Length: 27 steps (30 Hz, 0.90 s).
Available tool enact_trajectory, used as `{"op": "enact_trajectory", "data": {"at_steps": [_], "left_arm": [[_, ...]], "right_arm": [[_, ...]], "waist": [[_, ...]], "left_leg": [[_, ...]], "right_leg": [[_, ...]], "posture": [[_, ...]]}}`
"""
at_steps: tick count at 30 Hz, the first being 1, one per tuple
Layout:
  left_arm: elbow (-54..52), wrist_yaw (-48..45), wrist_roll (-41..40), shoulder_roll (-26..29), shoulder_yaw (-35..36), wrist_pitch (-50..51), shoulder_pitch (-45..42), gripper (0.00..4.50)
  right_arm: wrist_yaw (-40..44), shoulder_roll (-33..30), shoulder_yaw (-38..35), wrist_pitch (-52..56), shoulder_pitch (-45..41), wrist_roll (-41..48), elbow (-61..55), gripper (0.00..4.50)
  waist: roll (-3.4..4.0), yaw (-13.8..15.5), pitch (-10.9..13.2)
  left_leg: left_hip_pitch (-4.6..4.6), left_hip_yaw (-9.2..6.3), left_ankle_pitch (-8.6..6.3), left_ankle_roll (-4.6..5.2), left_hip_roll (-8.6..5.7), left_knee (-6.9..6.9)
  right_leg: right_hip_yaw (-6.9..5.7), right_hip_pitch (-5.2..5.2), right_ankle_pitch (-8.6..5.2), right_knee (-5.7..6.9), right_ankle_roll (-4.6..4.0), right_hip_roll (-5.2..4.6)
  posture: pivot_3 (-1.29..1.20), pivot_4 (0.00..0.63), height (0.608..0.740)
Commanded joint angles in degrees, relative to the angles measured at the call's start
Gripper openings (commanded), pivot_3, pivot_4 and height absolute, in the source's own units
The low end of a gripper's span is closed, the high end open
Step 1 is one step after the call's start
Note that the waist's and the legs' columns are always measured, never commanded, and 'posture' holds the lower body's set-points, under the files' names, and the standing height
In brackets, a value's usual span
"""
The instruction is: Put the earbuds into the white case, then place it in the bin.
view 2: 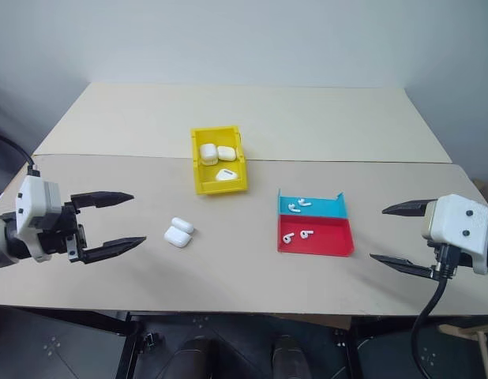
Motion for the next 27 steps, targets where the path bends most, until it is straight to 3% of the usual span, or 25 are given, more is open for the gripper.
{"op": "enact_trajectory", "data": {"at_steps": [1, 8, 11, 14, 17, 20, 23, 27], "left_arm": [[-1.4, -1.33, -2.78, 2.79, 2.06, 3.42, 0.85, 4.5], [-2.73, 1.74, -1.54, 3.29, 1.69, 5.1, 1.35, 4.5], [-4.45, 7.41, -0.52, 3.6, 0.42, 9.58, 0.71, 4.5], [-11.03, 18.75, -2.21, 6.3, -2.87, 25.28, -2.96, 4.5], [-15.07, 20.75, -7.58, 9.45, -2.73, 35.05, -5.57, 4.5], [-19.88, 29.55, -11.01, 10.22, -5.51, 47.59, -14.93, 4.5], [-23.06, 36.97, -10.01, 10.78, -12.94, 60.26, -25.89, 4.5], [-16.03, 42.79, -22.49, 13.86, -22.41, 67.35, -36.43, 4.5]], "right_arm": [[-0.04, -0.17, -2.65, 0.44, -0.88, 2.25, -1.33, 4.44], [-0.67, 0.44, -2.69, -0.51, 0.44, 1.64, -1.54, 4.44], [-1.14, 0.22, -2.41, 0.1, 0.32, 1.73, -1.77, 4.44], [-1.62, -0.09, -2.22, 1.34, 0.62, 1.72, -2.16, 4.44], [-2.1, -0.01, -2.17, 2.37, 0.92, 2.01, -2.89, 4.44], [-3.36, 1.26, -0.35, 2.21, 1.34, 1.66, -3.4, 4.44], [-4.51, 1.7, 2.7, 2.08, 0.77, 1.24, -3.16, 4.44], [-5.07, 0.86, 8.33, 2.39, -2.36, 0.99, -1.75, 4.44]], "waist": [[0.0, -0.07, 0.0], [0.0, 0.05, 0.0], [0.0, 0.04, 0.0], [-0.03, 0.17, 0.01], [-0.08, 0.1, 0.01], [-0.1, 0.11, 0.01], [-0.14, 0.09, -0.01], [-0.15, -0.29, -0.01]], "left_leg": [[0.0, 0.0, 0.0, 0.0, 0.0, 0.0], [0.0, 0.0, 0.0, 0.0, 0.0, 0.0], [0.0, 0.0, 0.0, 0.0, 0.0, 0.0], [0.0, -0.03, 0.0, 0.0, 0.0, 0.01], [-0.01, -0.06, 0.0, 0.0, -0.01, 0.03], [-0.04, -0.07, 0.0, 0.0, 0.0, 0.01], [0.02, -0.1, 0.0, 0.0, -0.02, 0.03], [0.1, -0.11, 0.0, 0.0, -0.05, 0.03]], "right_leg": [[0.0, 0.0, 0.0, 0.0, 0.0, 0.0], [0.0, 0.0, 0.0, 0.0, 0.0, 0.0], [0.0, 0.0, 0.0, 0.0, 0.0, 0.0], [-0.01, 0.01, 0.0, 0.01, 0.0, 0.0], [-0.02, 0.03, 0.0, 0.02, 0.02, -0.01], [-0.02, -0.03, 0.0, 0.05, 0.02, 0.0], [-0.02, 0.06, 0.0, 0.04, 0.02, 0.01], [-0.01, 0.11, -0.01, 0.06, 0.03, 0.01]], "posture": [[0.0, 0.15, 0.74], [0.0, 0.15, 0.74], [0.0, 0.15, 0.74], [0.0, 0.15, 0.74], [0.0, 0.15, 0.74], [0.0, 0.15, 0.74], [0.0, 0.15, 0.74], [0.0, 0.15, 0.74]]}}
